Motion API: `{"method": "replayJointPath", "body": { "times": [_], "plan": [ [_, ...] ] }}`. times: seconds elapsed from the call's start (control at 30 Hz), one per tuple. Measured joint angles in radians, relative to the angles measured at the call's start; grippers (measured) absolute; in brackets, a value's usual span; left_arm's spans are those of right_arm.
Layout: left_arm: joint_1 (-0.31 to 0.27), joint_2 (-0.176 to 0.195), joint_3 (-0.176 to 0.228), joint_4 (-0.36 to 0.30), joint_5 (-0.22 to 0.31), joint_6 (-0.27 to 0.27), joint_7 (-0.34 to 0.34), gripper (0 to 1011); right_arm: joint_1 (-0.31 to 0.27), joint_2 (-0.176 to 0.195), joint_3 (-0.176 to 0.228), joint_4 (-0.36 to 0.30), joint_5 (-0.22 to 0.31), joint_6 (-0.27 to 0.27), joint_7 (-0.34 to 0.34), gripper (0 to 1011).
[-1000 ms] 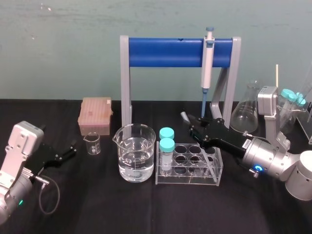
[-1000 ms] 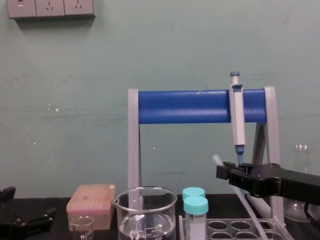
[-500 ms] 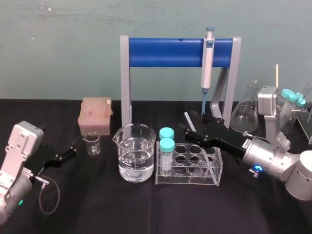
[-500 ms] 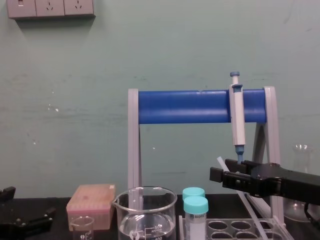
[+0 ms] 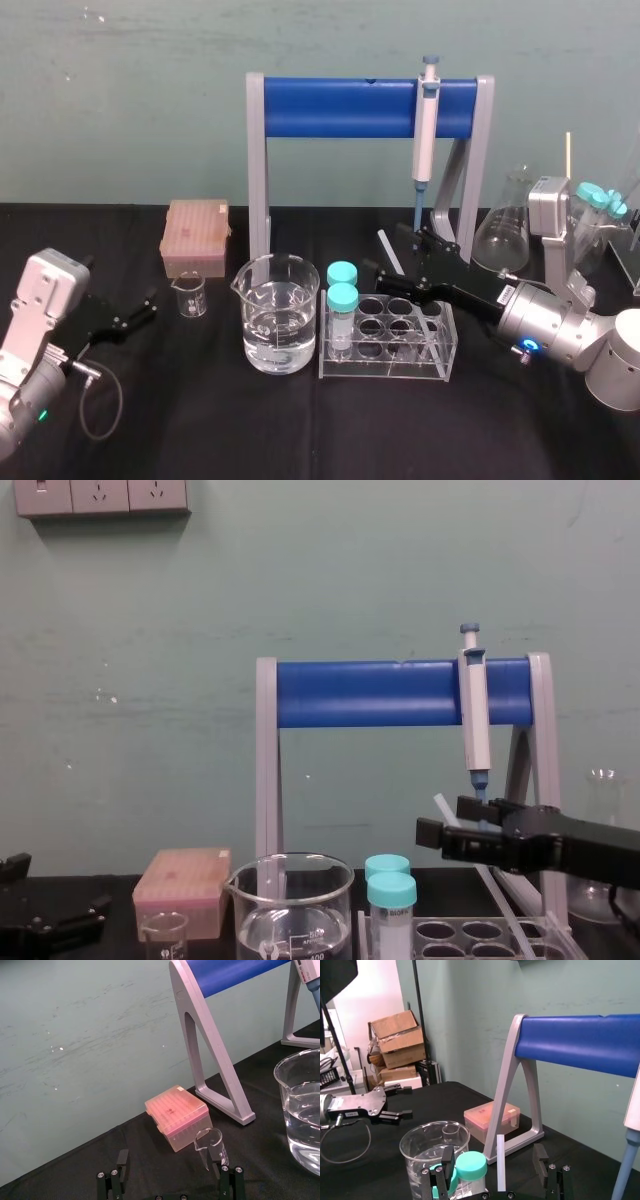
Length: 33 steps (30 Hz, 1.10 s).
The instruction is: Pick up the stirring rod with one hand, then place it down.
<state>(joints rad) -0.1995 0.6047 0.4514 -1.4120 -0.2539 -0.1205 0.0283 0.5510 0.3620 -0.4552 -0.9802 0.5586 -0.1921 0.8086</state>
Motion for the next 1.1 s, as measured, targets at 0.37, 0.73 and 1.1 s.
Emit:
{"method": "replayJointPath", "body": {
  "times": [0.37,0.73,1.1],
  "plan": [
    [0.000,0.000,0.000,0.000,0.000,0.000,0.000,1000,-0.030,0.026,0.071,-0.142,-0.118,-0.137,-0.212,1000],
    [0.000,0.000,0.000,0.000,0.000,0.000,0.000,1000,-0.134,0.073,0.168,-0.264,-0.182,0.002,-0.423,1000],
    [0.000,0.000,0.000,0.000,0.000,0.000,0.000,1000,-0.207,0.082,0.204,-0.294,-0.170,0.169,-0.477,1000]
  ]
}}
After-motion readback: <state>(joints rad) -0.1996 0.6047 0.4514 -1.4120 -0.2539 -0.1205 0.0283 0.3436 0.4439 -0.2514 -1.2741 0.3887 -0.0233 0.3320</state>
